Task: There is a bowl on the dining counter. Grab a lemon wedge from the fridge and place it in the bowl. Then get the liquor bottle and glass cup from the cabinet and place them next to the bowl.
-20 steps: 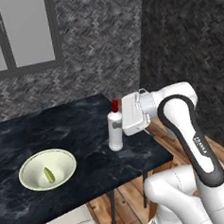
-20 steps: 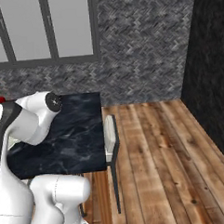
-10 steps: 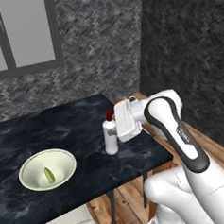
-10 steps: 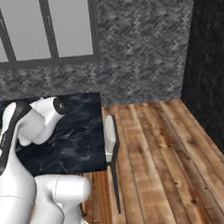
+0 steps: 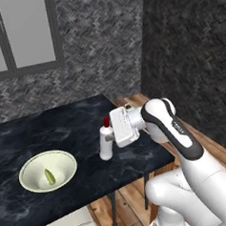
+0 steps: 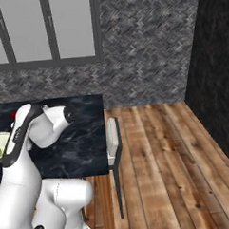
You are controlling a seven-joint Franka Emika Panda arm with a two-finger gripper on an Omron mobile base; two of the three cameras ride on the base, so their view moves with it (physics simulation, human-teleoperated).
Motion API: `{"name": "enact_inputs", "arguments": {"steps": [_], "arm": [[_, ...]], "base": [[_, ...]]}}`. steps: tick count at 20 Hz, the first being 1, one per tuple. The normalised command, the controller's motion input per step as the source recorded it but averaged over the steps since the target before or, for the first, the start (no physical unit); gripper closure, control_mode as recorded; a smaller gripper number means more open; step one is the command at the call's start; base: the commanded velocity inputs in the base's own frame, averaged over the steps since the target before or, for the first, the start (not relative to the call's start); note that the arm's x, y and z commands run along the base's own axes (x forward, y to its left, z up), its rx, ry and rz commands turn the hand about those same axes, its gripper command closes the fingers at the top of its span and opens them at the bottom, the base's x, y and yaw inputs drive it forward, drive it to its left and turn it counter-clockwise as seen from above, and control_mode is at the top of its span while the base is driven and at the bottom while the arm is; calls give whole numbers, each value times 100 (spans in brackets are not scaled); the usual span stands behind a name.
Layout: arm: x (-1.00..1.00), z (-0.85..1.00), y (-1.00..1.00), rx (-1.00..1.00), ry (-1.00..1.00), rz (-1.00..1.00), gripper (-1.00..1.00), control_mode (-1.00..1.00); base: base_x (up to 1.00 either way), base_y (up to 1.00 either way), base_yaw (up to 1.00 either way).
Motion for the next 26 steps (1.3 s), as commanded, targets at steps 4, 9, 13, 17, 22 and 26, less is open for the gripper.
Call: {"name": "enact_inputs", "arguments": {"steps": [4, 9, 13, 17, 22, 26], "arm": [[4, -17, 23, 6, 0, 2, 100, -100], [15, -33, 16, 0, 0, 0, 100, -100], [13, -39, 13, -1, 0, 0, 100, -100], [7, -31, 11, 0, 0, 0, 100, -100], [9, -22, 8, 0, 0, 0, 100, -100], [16, -16, 13, 0, 0, 0, 100, -100]], "base": [[0, 0, 0], [0, 0, 0], [0, 0, 0], [0, 0, 0], [0, 0, 0], [0, 0, 0]]}}
